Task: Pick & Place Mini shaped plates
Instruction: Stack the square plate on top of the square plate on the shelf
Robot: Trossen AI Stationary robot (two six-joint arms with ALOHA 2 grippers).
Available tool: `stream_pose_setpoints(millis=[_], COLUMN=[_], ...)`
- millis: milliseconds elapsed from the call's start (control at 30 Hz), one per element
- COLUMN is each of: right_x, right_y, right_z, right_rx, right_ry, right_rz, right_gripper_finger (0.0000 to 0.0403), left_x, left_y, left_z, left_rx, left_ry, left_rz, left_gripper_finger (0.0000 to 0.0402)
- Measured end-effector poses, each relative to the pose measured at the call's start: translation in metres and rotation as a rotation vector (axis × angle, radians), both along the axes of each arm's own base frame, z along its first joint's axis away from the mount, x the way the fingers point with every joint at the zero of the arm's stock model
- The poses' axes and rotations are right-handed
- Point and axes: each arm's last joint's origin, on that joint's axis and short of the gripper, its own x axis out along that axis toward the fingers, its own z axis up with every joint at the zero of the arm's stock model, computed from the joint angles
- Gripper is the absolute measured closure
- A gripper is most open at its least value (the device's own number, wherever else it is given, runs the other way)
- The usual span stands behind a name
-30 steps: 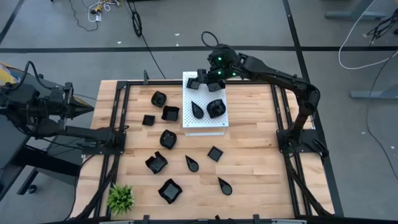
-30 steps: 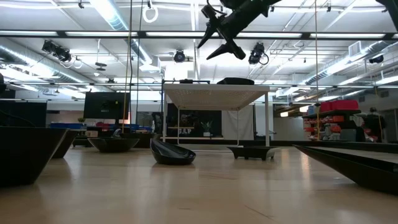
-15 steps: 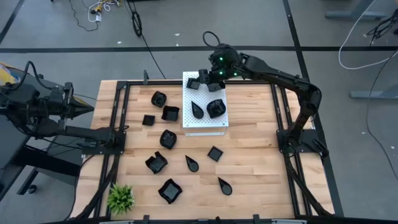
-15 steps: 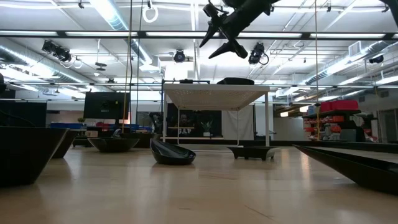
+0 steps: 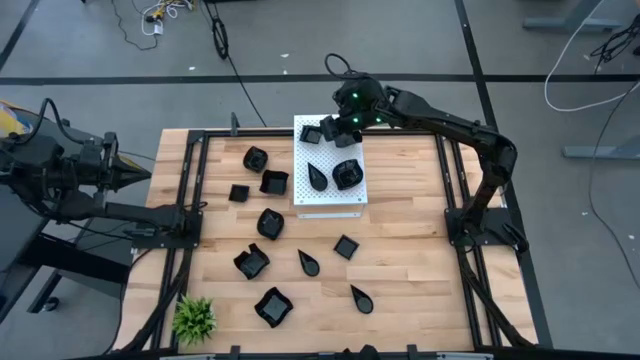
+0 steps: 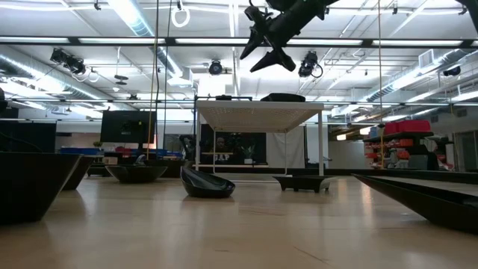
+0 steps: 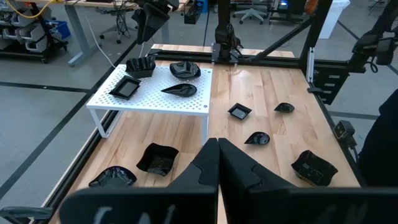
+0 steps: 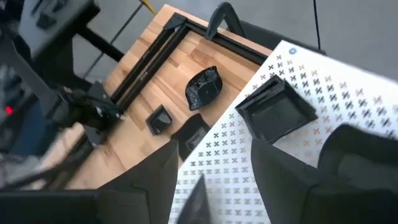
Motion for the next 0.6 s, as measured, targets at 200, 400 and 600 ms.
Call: stream_pose_setpoints(millis=[200,400,600], right_x=[-0.0001,-0.0001,-0.0009], right_y=[-0.0003,-0.0003,-0.002], right_z=[0.0001,0.0001,0.0001], right_rx=[-0.171,-0.33,-0.536], right_ry=[0.043,0.084,0.139], right_rz=[0.137,0.266,0.429], right_gripper_finger=[0.0199,0.0199,0.0199], left_x=[0.0001,0.0001,0.0001], left_y=[0.0,0.0,0.0], left_z=[0.0001,0.0,0.0], left_rx=[0.0,0.0,0.0], left_ry=[0.0,0.0,0.0], left_rz=[0.0,0.0,0.0], left_gripper_finger=[0.0399,0.0399,0.0399])
